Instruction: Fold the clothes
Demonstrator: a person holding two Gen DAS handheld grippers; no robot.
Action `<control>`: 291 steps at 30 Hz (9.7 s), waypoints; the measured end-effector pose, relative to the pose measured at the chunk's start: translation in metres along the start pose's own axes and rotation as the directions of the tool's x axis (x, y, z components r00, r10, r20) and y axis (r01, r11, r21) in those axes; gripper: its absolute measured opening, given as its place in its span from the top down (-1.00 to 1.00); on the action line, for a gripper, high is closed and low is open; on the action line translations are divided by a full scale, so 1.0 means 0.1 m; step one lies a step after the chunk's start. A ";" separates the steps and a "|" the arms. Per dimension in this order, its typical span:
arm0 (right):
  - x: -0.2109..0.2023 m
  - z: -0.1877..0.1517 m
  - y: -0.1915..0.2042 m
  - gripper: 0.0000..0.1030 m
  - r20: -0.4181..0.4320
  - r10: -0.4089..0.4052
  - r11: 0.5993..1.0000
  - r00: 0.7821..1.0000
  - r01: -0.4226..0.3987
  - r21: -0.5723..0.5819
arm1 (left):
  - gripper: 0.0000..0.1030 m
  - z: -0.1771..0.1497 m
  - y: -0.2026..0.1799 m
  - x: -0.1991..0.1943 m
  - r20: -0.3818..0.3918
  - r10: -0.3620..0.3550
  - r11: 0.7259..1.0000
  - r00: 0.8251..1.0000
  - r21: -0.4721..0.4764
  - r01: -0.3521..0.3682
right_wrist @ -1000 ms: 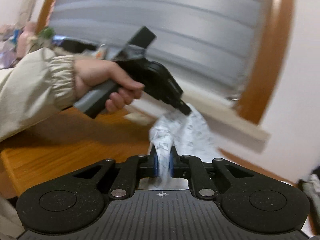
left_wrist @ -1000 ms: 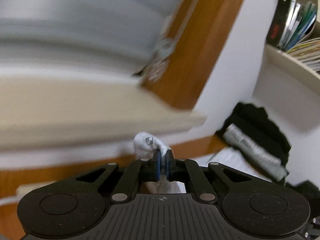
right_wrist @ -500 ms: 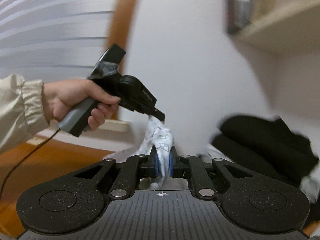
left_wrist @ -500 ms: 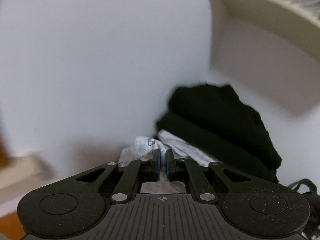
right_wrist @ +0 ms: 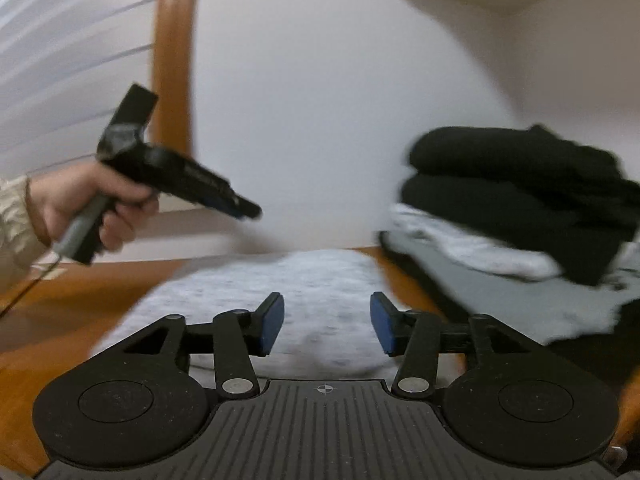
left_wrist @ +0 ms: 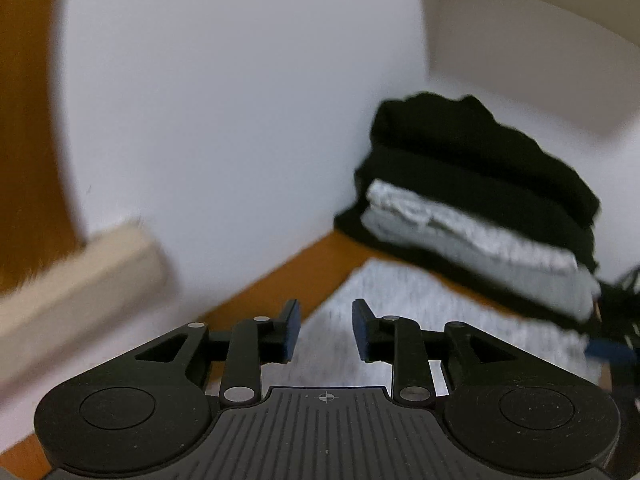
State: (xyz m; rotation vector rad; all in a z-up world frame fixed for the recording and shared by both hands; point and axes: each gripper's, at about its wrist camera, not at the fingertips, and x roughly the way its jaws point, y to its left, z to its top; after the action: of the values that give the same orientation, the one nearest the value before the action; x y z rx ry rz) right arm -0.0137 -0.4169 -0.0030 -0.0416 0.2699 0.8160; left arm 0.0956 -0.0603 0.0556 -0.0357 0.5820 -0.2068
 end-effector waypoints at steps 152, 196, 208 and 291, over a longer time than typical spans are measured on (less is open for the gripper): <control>-0.27 -0.23 -0.44 -0.53 -0.170 -0.197 0.934 0.966 0.238 0.267 | -0.15 -0.05 -0.11 0.05 -0.222 -0.307 0.942 0.925 0.064 0.328; 0.04 2.20 -1.43 0.57 0.280 -0.149 0.980 0.948 0.104 0.170 | 0.65 3.34 -1.27 0.85 0.147 -0.311 0.908 0.939 0.338 0.248; 0.42 1.97 -2.33 0.57 0.299 -0.180 0.928 0.937 0.060 0.369 | 0.68 3.49 -1.35 1.67 0.060 -0.379 0.899 0.923 0.262 0.352; -0.32 0.09 2.09 0.36 -0.198 0.463 0.882 0.864 -0.471 0.008 | 0.56 -1.68 1.50 -2.62 0.000 0.038 0.991 0.999 -0.128 -0.038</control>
State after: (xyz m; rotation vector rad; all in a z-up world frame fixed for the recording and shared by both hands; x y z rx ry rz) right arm -0.1838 -0.2953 0.0282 -0.0971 0.4597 1.3076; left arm -0.1825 0.1443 0.0434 -0.1489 0.5922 -0.1322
